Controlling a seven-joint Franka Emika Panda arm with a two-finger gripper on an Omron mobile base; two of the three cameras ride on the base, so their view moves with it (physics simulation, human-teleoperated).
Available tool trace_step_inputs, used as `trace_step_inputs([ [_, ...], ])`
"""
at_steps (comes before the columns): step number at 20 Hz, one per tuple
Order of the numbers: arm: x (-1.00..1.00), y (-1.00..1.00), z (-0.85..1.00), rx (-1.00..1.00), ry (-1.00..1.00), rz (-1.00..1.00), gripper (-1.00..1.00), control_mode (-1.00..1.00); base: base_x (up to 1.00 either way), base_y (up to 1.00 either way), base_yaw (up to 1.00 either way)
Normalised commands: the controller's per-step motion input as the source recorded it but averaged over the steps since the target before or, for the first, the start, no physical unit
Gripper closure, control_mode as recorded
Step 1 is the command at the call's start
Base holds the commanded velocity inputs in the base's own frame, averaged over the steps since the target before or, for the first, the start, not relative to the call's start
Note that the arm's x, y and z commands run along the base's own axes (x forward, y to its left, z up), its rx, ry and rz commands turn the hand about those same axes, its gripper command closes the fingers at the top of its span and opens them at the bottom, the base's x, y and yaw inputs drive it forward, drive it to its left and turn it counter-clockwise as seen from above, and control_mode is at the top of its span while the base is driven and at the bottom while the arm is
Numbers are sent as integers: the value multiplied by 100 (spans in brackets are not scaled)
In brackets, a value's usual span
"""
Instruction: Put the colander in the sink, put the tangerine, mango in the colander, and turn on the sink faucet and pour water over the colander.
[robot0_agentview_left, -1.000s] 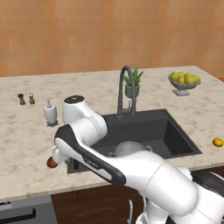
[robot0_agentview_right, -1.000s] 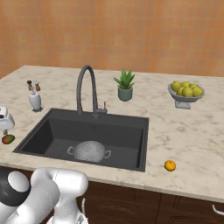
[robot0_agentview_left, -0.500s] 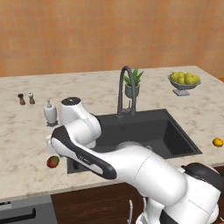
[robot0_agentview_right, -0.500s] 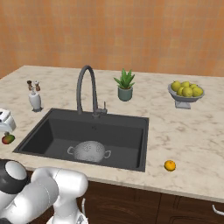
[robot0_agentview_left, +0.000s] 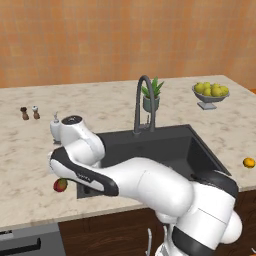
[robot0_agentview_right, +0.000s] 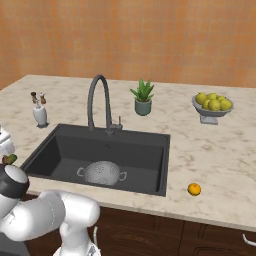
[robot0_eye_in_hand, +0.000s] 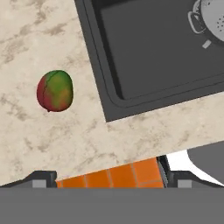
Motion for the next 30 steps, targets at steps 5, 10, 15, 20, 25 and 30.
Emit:
trace_step_inputs([
  [5, 29, 12, -28, 0, 10, -17, -100, -100, 0, 0, 0],
  [10, 30, 33, -22, 0, 1, -10, -100, -100, 0, 0, 0],
  [15, 36, 23, -21, 0, 0, -1, -100, -100, 0, 0, 0],
  [20, 42, 12, -30, 0, 6, 2, -100, -100, 0, 0, 0],
  [25, 36, 24, -25, -1, 6, 1, -100, -100, 0, 0, 0],
  [30, 23, 30, -14, -2, 3, 0, -100, -100, 0, 0, 0],
])
